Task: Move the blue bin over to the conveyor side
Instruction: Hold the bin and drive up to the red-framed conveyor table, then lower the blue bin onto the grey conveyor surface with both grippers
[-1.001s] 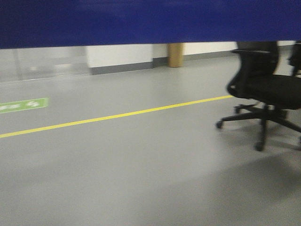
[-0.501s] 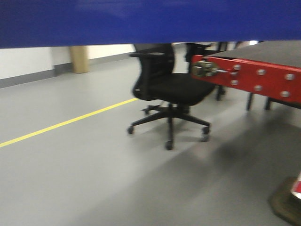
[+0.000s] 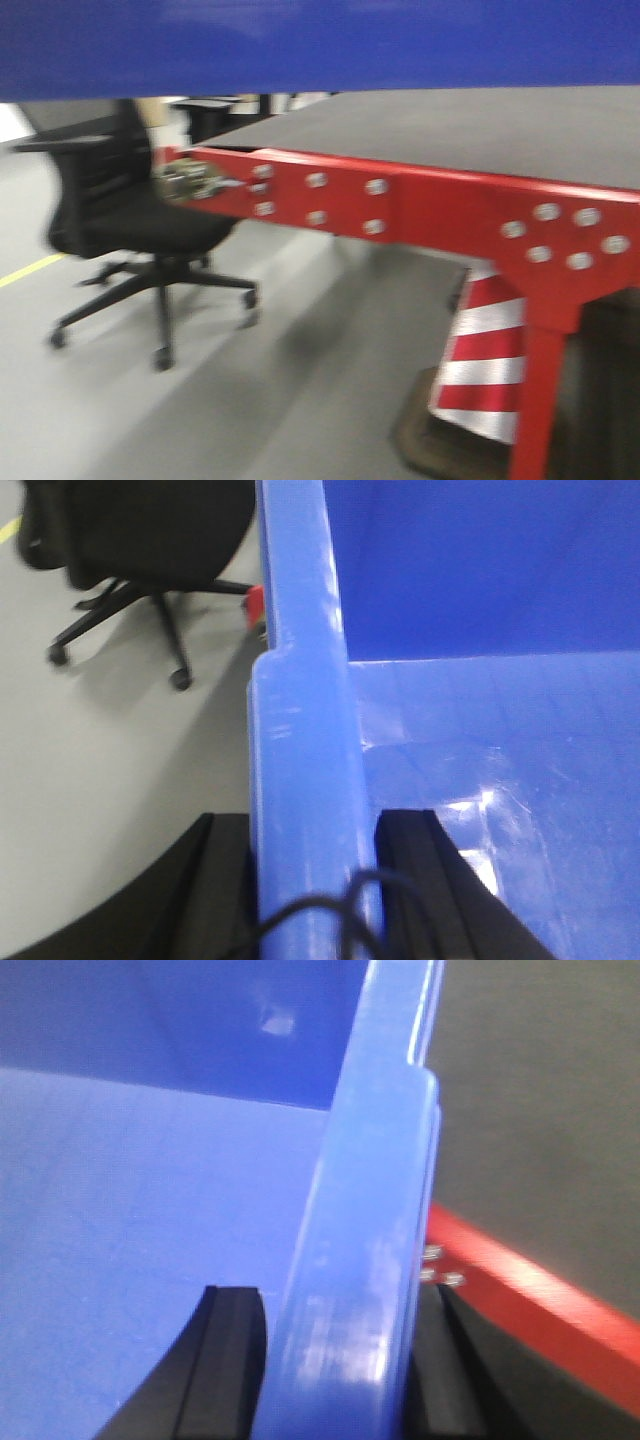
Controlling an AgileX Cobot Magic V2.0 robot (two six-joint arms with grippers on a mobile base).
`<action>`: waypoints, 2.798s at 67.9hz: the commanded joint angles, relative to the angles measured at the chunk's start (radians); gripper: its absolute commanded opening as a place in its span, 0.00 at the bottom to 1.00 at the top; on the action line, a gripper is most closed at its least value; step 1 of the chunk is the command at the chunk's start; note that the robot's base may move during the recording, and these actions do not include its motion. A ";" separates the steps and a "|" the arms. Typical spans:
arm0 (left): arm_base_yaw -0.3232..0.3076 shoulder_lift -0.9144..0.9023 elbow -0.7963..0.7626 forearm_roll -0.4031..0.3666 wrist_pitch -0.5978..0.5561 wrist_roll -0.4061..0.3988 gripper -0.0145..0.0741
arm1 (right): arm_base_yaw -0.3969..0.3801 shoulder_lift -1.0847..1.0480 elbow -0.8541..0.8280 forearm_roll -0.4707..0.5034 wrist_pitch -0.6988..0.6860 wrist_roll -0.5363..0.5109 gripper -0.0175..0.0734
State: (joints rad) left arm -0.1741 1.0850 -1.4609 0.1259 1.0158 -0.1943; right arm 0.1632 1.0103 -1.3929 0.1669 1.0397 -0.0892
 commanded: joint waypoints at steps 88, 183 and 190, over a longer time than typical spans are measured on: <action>0.001 -0.020 -0.017 0.064 -0.092 0.009 0.17 | -0.009 -0.019 -0.012 -0.050 -0.105 0.002 0.11; 0.001 -0.020 -0.017 0.064 -0.092 0.009 0.17 | -0.009 -0.019 -0.012 -0.050 -0.105 0.002 0.11; 0.001 -0.020 -0.017 0.064 -0.092 0.009 0.17 | -0.009 -0.019 -0.012 -0.050 -0.105 0.002 0.11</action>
State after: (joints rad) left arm -0.1741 1.0850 -1.4609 0.1335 1.0102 -0.1943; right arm 0.1632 1.0103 -1.3929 0.1669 1.0360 -0.0873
